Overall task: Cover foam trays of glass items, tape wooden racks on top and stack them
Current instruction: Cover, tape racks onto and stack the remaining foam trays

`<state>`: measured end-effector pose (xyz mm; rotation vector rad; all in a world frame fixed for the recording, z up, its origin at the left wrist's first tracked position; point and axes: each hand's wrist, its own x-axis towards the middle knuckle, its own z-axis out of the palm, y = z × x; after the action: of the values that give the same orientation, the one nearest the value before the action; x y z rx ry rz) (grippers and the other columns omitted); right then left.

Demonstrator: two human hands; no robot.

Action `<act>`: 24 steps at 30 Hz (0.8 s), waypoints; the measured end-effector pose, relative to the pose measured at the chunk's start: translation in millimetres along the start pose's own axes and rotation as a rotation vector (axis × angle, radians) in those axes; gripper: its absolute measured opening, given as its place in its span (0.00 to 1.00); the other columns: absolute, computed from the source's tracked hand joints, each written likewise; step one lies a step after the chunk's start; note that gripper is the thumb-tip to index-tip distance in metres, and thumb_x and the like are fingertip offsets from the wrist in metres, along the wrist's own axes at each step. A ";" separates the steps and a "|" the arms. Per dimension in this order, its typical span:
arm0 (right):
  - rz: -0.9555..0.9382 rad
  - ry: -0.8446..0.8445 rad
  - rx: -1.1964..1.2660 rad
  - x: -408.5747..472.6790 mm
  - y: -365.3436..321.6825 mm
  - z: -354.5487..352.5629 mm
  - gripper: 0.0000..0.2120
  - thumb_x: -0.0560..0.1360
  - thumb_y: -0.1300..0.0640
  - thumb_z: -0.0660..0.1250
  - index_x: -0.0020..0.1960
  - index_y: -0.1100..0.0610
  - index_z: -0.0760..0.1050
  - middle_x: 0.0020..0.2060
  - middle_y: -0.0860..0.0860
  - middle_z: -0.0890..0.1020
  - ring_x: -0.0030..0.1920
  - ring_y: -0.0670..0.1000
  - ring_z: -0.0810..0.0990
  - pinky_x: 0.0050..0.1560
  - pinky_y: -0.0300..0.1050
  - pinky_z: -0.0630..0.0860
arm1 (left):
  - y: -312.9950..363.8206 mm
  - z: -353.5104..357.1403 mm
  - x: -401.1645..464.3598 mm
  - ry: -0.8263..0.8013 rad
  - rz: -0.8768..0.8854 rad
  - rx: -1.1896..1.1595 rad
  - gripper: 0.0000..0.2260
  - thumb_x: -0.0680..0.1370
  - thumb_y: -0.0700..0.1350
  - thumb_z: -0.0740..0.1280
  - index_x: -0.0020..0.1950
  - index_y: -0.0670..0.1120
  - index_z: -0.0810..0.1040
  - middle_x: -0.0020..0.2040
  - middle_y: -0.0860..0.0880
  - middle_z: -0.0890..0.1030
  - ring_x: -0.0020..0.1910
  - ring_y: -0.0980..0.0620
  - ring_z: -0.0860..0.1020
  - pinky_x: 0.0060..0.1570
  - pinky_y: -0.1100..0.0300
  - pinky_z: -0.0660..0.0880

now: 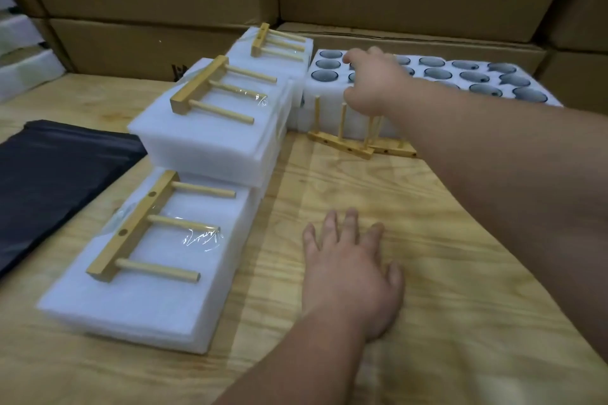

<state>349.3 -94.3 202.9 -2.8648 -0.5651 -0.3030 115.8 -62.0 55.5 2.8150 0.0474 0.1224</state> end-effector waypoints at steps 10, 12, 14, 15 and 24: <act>-0.161 -0.305 -0.261 62.5 1.6 7.2 0.25 0.79 0.46 0.66 0.74 0.36 0.66 0.72 0.40 0.69 0.74 0.52 0.67 0.67 0.55 0.68 | -0.7 3.8 1.7 0.001 0.001 -0.013 0.33 0.76 0.66 0.48 0.81 0.59 0.52 0.84 0.50 0.46 0.81 0.46 0.37 0.73 0.39 0.31; -0.166 -0.334 -0.343 66.7 -2.0 11.1 0.26 0.78 0.44 0.68 0.74 0.36 0.64 0.56 0.41 0.72 0.68 0.56 0.71 0.60 0.57 0.71 | -0.7 3.8 2.1 -0.007 0.002 -0.015 0.33 0.76 0.66 0.49 0.81 0.59 0.51 0.84 0.50 0.45 0.81 0.47 0.37 0.73 0.39 0.30; -0.169 -0.318 -0.366 71.2 -4.1 17.8 0.25 0.77 0.46 0.70 0.71 0.39 0.67 0.41 0.40 0.67 0.54 0.57 0.73 0.55 0.56 0.73 | -0.6 3.5 2.2 -0.011 0.005 -0.012 0.34 0.76 0.66 0.49 0.81 0.58 0.51 0.84 0.50 0.45 0.81 0.46 0.37 0.73 0.39 0.31; -0.176 -0.302 -0.357 72.4 -3.9 20.3 0.23 0.77 0.47 0.70 0.70 0.40 0.68 0.38 0.40 0.65 0.51 0.56 0.71 0.53 0.56 0.74 | -0.8 3.2 2.2 -0.013 0.006 -0.012 0.34 0.76 0.66 0.49 0.81 0.58 0.51 0.84 0.50 0.45 0.81 0.46 0.37 0.73 0.39 0.31; -0.058 -0.096 -0.164 63.0 -0.1 -7.5 0.27 0.79 0.53 0.62 0.71 0.30 0.61 0.69 0.50 0.73 0.70 0.64 0.69 0.64 0.64 0.64 | -0.8 2.8 2.2 -0.008 -0.002 -0.018 0.32 0.76 0.66 0.48 0.80 0.59 0.54 0.84 0.50 0.47 0.81 0.45 0.39 0.74 0.39 0.32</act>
<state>405.1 -73.9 225.2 -3.0389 -0.6715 -0.2313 118.3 -61.9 52.7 2.7975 0.0476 0.1099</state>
